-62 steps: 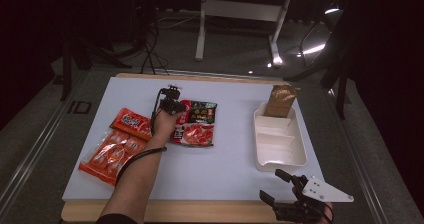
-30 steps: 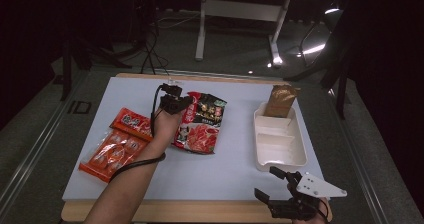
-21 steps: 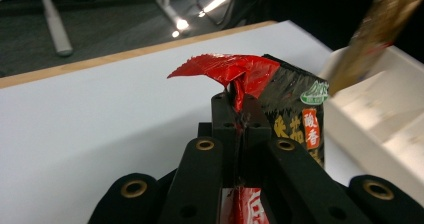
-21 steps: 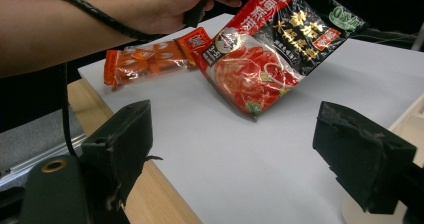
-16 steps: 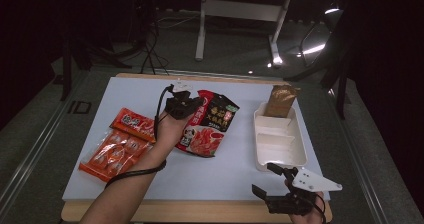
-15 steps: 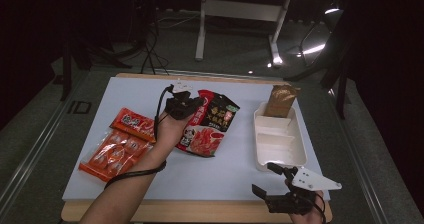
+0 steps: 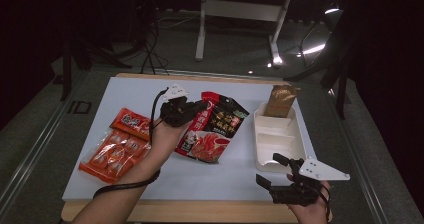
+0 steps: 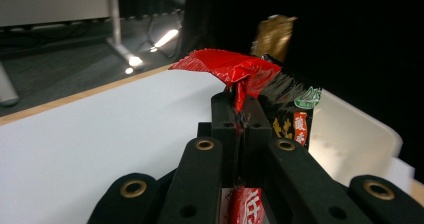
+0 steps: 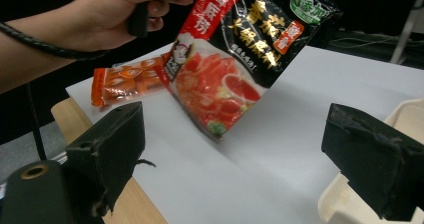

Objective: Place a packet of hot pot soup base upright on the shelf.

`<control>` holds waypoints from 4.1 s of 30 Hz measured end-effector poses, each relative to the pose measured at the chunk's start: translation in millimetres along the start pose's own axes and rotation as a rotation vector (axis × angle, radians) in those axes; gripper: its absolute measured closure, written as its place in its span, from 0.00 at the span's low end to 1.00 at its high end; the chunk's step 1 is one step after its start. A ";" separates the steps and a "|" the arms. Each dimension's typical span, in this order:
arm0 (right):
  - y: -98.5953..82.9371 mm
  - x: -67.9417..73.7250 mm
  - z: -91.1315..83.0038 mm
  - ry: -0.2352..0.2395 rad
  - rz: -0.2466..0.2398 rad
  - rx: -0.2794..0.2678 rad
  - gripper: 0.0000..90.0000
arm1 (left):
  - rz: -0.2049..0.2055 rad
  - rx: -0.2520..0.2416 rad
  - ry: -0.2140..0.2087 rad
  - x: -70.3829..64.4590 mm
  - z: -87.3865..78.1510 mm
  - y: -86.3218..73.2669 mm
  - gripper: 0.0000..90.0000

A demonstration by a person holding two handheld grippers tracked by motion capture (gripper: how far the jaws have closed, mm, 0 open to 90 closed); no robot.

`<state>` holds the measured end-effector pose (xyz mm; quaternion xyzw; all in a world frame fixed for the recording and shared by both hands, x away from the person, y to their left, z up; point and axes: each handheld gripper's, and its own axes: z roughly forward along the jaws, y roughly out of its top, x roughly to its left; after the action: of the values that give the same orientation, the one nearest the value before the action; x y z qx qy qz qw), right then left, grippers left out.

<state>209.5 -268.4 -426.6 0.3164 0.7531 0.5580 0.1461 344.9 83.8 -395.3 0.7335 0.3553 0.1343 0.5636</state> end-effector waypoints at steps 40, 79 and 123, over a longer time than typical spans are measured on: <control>66.1 -38.2 79.3 0.152 0.155 -0.002 0.84 | -0.102 -0.152 -0.253 -3.1 -17.2 -28.7 0.92; 106.9 -82.4 37.4 -0.006 0.054 -0.086 0.84 | 0.043 -0.103 -0.215 7.7 -34.4 -66.4 0.02; 94.2 -184.2 14.8 -0.262 0.035 -0.065 0.84 | 0.048 -0.050 -0.181 8.1 -72.4 -143.6 0.02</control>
<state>387.0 -358.5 -368.2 0.3948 0.7034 0.5386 0.2435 254.4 158.3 -505.6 0.7368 0.2818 0.0896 0.6080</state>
